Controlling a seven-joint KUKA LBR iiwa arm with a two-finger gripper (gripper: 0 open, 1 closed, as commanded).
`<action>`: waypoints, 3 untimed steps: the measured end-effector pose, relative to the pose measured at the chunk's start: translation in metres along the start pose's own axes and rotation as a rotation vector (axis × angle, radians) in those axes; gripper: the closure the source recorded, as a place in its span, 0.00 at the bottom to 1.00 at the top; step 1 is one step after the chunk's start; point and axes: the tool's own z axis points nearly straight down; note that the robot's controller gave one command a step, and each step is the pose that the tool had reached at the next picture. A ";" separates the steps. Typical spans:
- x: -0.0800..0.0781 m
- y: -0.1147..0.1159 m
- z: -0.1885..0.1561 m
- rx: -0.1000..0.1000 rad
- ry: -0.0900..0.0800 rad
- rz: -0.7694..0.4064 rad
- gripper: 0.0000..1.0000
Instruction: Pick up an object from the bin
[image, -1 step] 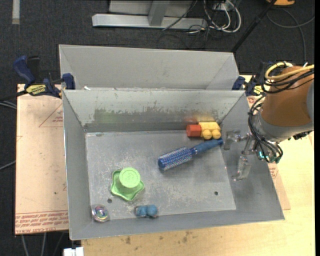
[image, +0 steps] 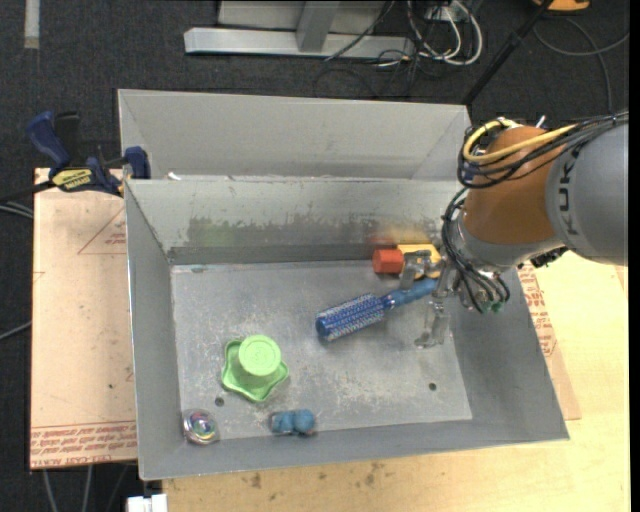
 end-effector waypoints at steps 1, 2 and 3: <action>-0.031 0.038 0.046 0.000 0.005 0.013 0.00; -0.032 0.034 0.042 0.004 -0.001 0.017 1.00; 0.001 0.041 -0.103 0.004 -0.008 0.043 1.00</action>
Offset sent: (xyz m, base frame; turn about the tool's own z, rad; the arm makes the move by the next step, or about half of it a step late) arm 0.0304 0.0341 -0.0423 0.0197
